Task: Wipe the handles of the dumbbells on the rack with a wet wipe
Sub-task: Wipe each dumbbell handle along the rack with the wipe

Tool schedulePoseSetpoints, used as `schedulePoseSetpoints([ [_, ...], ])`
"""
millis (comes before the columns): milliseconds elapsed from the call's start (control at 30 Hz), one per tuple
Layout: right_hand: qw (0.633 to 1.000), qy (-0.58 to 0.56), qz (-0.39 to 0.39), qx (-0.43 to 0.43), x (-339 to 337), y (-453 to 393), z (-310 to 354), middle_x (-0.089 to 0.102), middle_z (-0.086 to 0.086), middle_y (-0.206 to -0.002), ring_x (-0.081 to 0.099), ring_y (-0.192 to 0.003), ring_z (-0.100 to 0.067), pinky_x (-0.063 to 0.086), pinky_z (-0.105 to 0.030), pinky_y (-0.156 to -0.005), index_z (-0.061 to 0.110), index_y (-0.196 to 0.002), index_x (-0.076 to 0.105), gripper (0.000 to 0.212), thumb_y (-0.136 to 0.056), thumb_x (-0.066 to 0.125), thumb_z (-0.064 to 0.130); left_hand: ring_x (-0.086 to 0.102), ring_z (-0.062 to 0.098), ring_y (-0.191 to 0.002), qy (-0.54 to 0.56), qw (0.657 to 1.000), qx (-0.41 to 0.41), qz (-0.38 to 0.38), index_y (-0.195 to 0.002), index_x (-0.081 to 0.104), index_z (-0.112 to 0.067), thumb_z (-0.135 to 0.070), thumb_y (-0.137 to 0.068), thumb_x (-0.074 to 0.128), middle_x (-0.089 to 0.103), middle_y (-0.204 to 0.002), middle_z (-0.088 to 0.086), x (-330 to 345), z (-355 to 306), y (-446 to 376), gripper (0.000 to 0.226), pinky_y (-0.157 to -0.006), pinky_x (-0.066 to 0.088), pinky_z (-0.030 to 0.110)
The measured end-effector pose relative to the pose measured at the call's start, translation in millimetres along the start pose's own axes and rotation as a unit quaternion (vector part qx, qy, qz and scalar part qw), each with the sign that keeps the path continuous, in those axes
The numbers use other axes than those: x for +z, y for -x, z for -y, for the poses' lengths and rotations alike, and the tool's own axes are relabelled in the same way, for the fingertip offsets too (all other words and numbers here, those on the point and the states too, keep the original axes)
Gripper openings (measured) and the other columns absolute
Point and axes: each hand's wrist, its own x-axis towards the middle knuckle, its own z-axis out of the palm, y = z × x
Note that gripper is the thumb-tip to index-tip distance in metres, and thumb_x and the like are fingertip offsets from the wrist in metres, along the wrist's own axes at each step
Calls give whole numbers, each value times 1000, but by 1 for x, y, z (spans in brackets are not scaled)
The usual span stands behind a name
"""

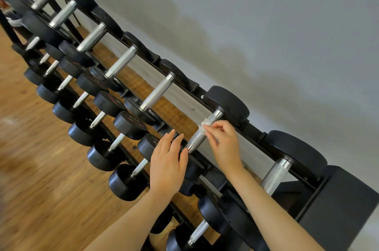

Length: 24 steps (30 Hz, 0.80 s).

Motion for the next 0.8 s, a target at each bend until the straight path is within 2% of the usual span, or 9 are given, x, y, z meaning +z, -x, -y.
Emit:
schedulePoseSetpoints([
  [67,999,-31,34,1,6,10,4,53,10,-102,50,-94,-5,47,-15,-75,12,-112,68,33,-96,52,37,33,22,-144,-2,1000,1,-4,-141,51,-21,-46,-101,28,41,-153,1,0,0,0,53,-114,23,38],
  [167,989,-95,41,108,7,5,5,52,22,-94,51,-87,6,40,-8,-75,17,-102,67,51,-93,43,61,32,22,-144,2,1000,-2,1,-142,51,-21,-43,-100,34,39,-154,0,-1,-1,0,50,-115,23,39],
  [233,981,-114,25,156,5,-2,2,55,19,-90,54,-83,6,42,-8,-73,17,-99,65,48,-91,48,61,31,21,-145,2,1000,-3,5,-142,50,-21,-42,-101,34,38,-154,0,-1,0,0,49,-116,23,40],
  [333,987,-87,40,133,5,0,3,51,21,-91,52,-84,6,41,-8,-73,15,-103,65,54,-92,43,63,32,21,-144,1,1000,-1,4,-142,50,-21,-44,-99,30,39,-154,0,0,0,0,52,-116,23,39],
  [400,989,-100,67,87,6,6,0,52,11,-95,53,-87,-2,44,-11,-73,14,-105,62,42,-94,48,52,32,21,-144,1,1000,-1,0,-142,50,-21,-47,-100,27,39,-154,0,0,-1,-1,54,-115,25,40],
  [500,975,-176,69,119,2,1,-1,55,1,-93,56,-84,-12,49,-17,-68,20,-97,60,14,-93,63,34,34,21,-143,1,1000,0,-6,-141,51,-21,-51,-97,21,41,-153,0,0,-1,-1,61,-115,26,40],
  [600,991,-109,21,76,1,-2,-4,55,7,-95,55,-86,-11,49,-16,-69,14,-100,63,15,-93,62,27,35,21,-142,2,1000,3,-10,-140,52,-21,-48,-99,25,43,-152,0,2,0,0,56,-114,26,39],
  [667,996,-81,40,19,8,6,-4,54,5,-97,52,-87,-11,47,-15,-70,9,-103,64,20,-94,60,26,35,21,-142,3,1000,1,-8,-140,52,-20,-44,-101,31,42,-152,0,3,1,-1,51,-115,27,40],
  [800,995,-84,56,15,9,11,-1,55,4,-95,52,-87,-9,48,-18,-69,13,-102,62,16,-94,60,26,34,20,-143,-1,1000,1,-6,-141,51,-22,-50,-98,23,41,-152,-1,2,1,-1,58,-115,26,40],
])
